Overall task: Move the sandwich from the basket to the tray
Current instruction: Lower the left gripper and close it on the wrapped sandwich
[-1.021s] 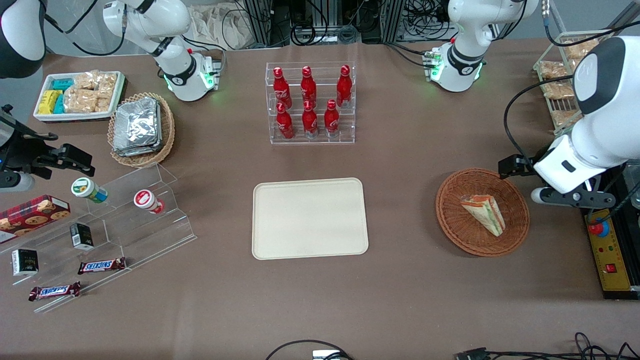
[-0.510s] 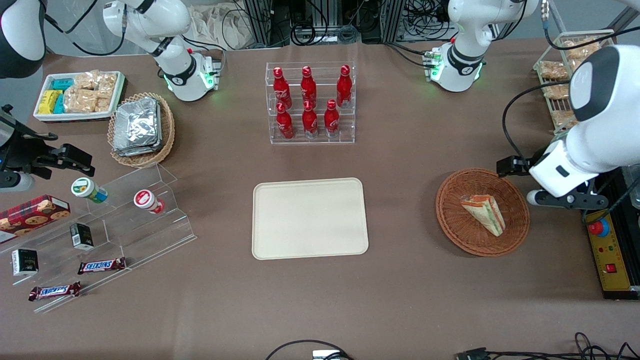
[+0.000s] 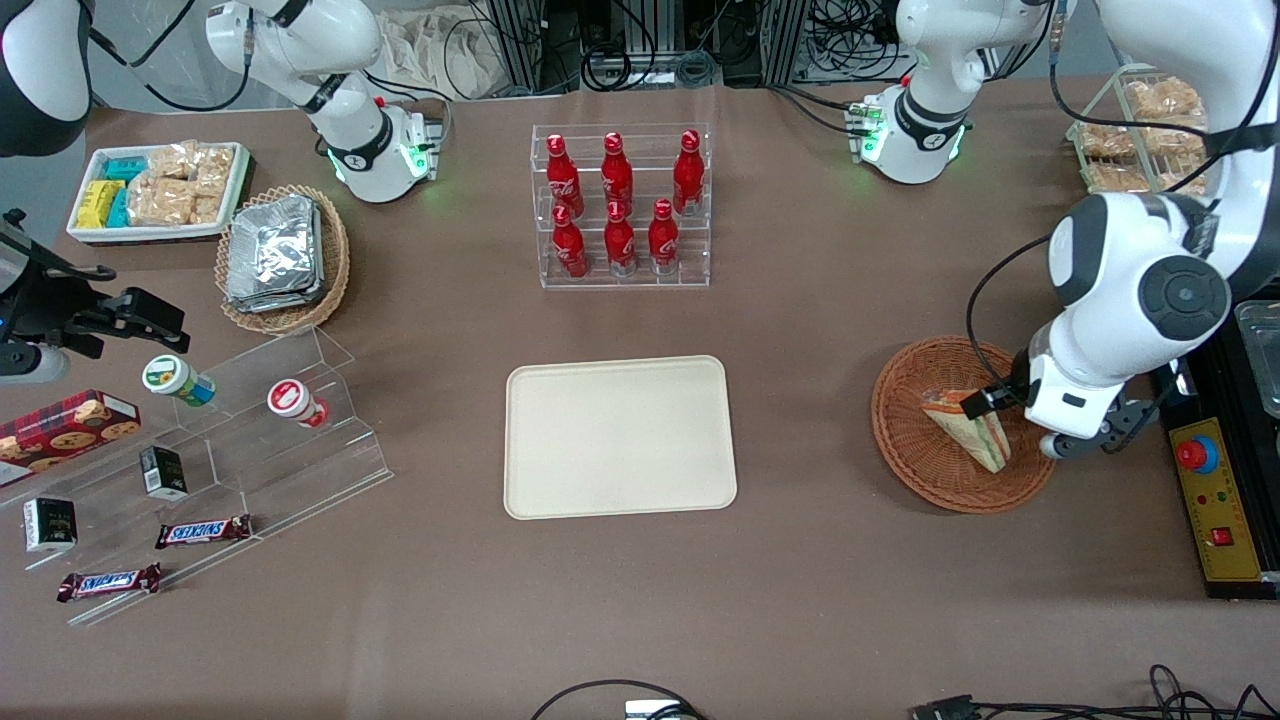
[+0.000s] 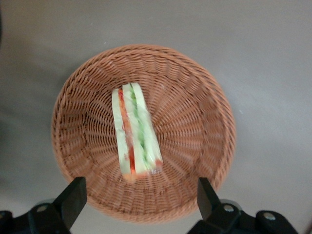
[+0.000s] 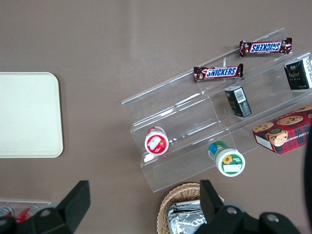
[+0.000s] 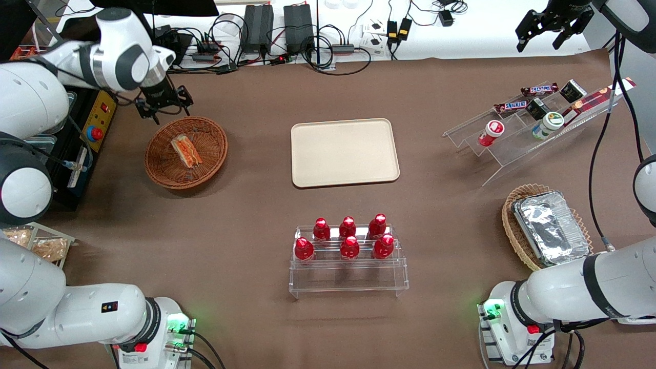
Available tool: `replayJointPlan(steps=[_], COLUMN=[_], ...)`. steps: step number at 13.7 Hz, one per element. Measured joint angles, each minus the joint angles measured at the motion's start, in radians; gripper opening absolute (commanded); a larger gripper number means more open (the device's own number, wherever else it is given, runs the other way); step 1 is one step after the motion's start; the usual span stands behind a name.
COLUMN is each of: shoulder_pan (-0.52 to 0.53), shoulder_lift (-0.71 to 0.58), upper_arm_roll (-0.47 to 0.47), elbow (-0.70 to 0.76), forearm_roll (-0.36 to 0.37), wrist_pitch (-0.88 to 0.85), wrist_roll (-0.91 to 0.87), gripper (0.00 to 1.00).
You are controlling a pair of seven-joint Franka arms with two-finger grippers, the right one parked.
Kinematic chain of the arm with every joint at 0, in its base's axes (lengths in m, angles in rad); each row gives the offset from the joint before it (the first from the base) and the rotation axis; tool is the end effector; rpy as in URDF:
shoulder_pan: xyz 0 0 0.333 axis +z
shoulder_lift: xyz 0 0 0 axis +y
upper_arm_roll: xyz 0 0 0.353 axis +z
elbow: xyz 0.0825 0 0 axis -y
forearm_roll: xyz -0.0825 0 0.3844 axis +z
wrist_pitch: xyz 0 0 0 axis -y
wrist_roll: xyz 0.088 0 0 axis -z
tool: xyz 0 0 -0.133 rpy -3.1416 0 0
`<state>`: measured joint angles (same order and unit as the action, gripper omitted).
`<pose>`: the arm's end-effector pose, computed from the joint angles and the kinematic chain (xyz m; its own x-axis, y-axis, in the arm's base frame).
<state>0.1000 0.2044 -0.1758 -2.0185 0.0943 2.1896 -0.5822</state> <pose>0.5905 -0.0363 0.3602 0.8988 0.4383 -0.0035 0.4376 -0.8978 -0.0498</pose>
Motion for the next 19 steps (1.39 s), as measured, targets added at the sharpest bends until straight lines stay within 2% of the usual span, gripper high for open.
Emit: replayJointPlan(steps=[3,11,12,14,15,19], shoulder_pan=[0.041,0.041,0.041,0.041,0.04,0.04], shoulder_lift=[0.026,0.107,0.122,0.153,0.161,0.166], upper_arm_roll=[0.003,0.001,0.001,0.0,0.0,0.0], elbow=[-0.118,-0.125,-0.123,-0.109,-0.102,-0.072], forearm_roll=[0.0,0.0,0.0,0.0,0.0,0.0], wrist_pitch=[0.183,0.219,0.224,0.231,0.231,0.231], wrist_roll=[-0.102,-0.254,-0.281,-0.312,-0.317,-0.323], gripper=[1.0,0.99,0.83,0.11,0.0,0.0])
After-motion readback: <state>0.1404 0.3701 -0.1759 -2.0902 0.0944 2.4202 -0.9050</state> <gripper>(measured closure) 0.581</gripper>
